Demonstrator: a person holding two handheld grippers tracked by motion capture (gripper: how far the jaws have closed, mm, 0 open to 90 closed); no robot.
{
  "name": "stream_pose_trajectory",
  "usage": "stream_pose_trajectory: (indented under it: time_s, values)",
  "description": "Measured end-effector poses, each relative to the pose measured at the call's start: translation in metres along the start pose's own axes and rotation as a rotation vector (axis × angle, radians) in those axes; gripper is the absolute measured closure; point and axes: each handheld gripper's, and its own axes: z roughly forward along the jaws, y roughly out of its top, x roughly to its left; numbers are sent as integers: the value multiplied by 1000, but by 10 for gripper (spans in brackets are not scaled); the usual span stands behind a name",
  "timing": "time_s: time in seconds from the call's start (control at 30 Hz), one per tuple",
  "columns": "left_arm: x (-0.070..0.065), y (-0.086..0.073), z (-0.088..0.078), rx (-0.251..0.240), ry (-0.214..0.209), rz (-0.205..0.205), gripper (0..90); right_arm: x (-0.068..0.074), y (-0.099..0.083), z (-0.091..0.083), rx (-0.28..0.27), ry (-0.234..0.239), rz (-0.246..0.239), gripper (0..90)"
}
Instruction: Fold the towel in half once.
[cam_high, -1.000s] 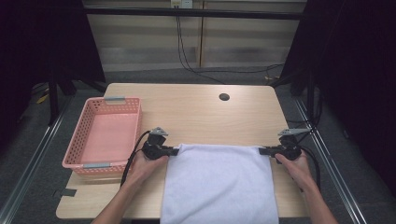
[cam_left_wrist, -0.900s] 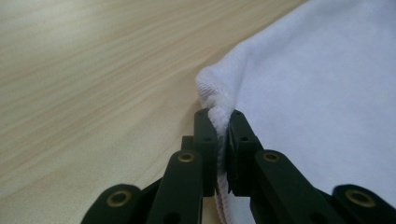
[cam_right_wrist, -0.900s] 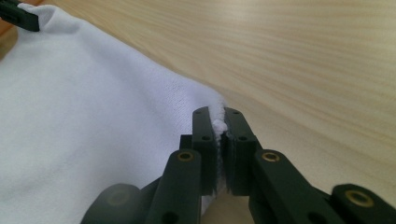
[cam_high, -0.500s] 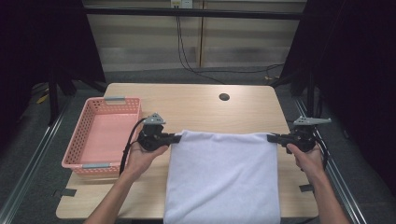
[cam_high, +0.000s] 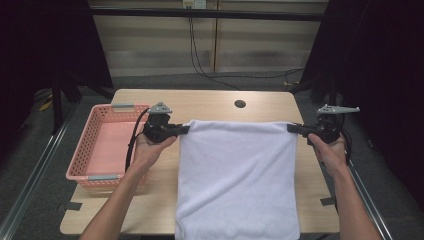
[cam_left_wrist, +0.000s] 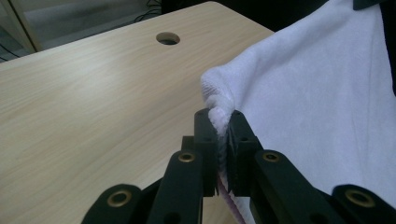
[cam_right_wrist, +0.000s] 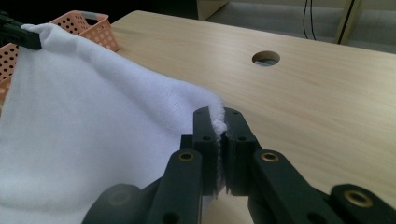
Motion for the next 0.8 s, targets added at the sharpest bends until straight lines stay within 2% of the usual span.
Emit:
stream_pose_trajectory:
  time_s: [0.07,0.1,0.13,0.17,0.2,0.27,0.33,0.37,0.53,0.57,0.63,0.67,0.7,0.73,0.77,0.8]
  values:
    - [4,3,0,-7,7,0,850,-3,5,2,-1,-7,6,855]
    - [6,6,0,-29,8,-4,850,-5,10,3,3,-20,11,856]
    - [6,6,0,-29,8,-4,850,-5,10,3,3,-20,11,856]
    - [8,10,0,-52,22,-2,850,-5,13,4,-6,-39,6,858]
    - [8,10,0,-52,22,-2,850,-5,13,4,-6,-39,6,858]
    - [13,15,-1,-69,13,-28,850,-6,16,5,-30,-56,23,860]
    - [13,19,0,-79,20,-16,850,-8,20,5,-43,-62,31,860]
    - [11,23,-1,-89,38,4,849,-7,24,4,-55,-70,25,860]
    - [11,23,-7,-95,28,9,848,-1,27,-2,-63,-62,-11,860]
    - [10,20,-9,-98,21,1,848,2,25,-4,-68,-56,-16,860]
    - [0,13,-16,-90,5,37,847,8,15,-13,-55,-36,-36,860]
    - [0,13,-16,-90,5,37,847,8,15,-13,-55,-36,-36,860]
    - [-9,7,-23,-105,-8,56,847,14,7,-20,-46,-22,-49,860]
    - [-9,7,-23,-105,-8,56,846,14,7,-20,-46,-22,-49,860]
    - [-18,0,-27,-95,-10,65,846,21,0,-27,-40,-7,-64,859]
    - [-18,0,-27,-95,-10,65,846,21,0,-27,-40,-7,-64,859]
